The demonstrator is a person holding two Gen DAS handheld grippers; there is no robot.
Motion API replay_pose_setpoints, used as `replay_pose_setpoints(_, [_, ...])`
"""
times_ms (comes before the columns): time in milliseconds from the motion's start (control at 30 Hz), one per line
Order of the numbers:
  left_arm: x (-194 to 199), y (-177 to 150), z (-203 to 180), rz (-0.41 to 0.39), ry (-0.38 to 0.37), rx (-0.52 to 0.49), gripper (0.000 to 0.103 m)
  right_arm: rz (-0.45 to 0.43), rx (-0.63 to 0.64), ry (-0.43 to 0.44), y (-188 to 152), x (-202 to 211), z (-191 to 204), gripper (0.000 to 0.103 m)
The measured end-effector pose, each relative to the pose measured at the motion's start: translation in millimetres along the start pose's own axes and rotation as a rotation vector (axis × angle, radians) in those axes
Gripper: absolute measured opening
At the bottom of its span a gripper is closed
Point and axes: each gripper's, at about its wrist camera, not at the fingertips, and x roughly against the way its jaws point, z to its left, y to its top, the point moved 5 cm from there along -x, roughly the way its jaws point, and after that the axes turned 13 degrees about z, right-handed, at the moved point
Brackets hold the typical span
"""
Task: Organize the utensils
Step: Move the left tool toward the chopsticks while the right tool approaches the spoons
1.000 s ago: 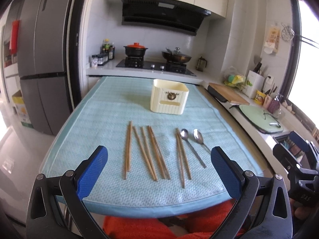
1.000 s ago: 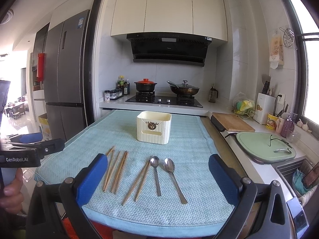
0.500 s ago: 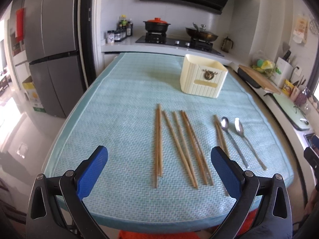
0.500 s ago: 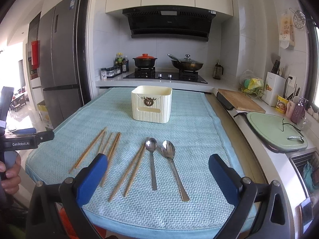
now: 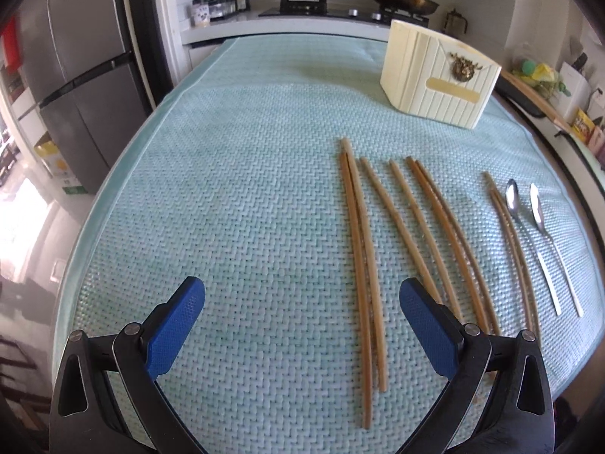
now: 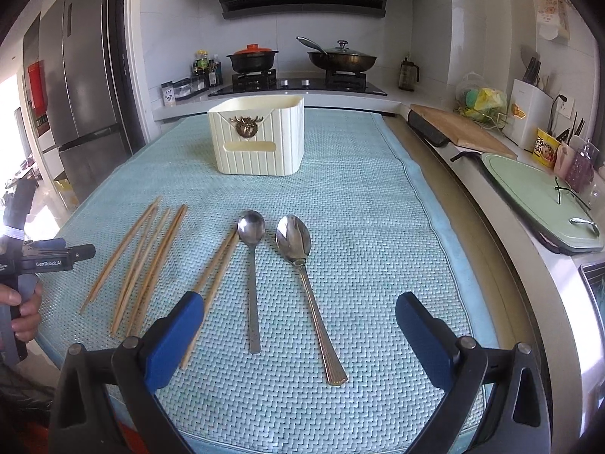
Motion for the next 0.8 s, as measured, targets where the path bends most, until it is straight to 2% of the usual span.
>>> replay_pose_setpoints(300, [-29,7,10,0.058,0.009,0.014,0.103,0.015,-0.003,0.026,9,-11,3,0.103])
replay_pose_setpoints(367, [-31,7,10,0.062,-0.004,0.010,0.103,0.021,0.000,0.022,11,-14,2,0.103])
replay_pose_setpoints(467, [-35,10,10,0.060,0.025,-0.007,0.103,0.028,-0.010,0.021,13,-18,-2,0.103])
replay_pose_setpoints(567, [-37,16,10,0.064,0.017,-0.011,0.103,0.035,-0.005,0.017,14,-26,-6,0.103])
replay_pose_setpoints(800, [-49,41,8,0.106,0.002,-0.057,0.103,0.174,0.062,0.016,12,-82,-21,0.102])
